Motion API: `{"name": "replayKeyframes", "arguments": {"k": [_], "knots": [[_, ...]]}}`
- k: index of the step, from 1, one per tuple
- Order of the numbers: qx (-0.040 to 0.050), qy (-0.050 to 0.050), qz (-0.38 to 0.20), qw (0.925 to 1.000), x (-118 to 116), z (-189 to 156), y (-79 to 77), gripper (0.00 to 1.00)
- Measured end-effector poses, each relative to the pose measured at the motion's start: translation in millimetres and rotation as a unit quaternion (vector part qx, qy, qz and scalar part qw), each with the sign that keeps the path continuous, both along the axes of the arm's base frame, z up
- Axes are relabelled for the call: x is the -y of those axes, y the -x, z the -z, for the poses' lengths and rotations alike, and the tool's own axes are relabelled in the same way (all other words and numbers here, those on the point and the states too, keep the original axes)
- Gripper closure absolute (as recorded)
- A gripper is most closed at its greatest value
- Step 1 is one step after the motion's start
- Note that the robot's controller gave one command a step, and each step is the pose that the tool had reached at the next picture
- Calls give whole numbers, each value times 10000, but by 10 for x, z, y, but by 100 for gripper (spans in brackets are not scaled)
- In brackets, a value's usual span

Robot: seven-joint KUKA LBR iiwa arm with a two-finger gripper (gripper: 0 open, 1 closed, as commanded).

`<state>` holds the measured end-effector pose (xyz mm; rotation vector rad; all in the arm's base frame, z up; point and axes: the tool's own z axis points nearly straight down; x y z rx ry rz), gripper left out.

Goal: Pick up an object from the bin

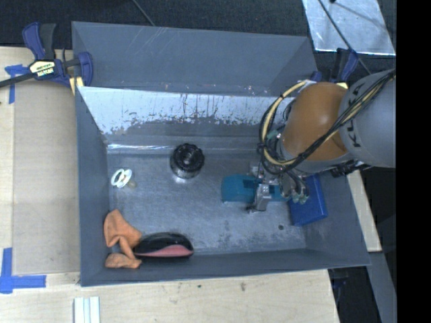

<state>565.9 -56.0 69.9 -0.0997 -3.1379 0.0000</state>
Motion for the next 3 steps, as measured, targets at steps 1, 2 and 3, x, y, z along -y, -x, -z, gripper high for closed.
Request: {"name": "replayKeyframes", "arguments": {"k": [1,2,3], "knots": [[0,0,0,10000,0,0,0,100],[3,1,0,10000,0,-22,4,100],[13,2,1,10000,1,-74,7,100]]}}
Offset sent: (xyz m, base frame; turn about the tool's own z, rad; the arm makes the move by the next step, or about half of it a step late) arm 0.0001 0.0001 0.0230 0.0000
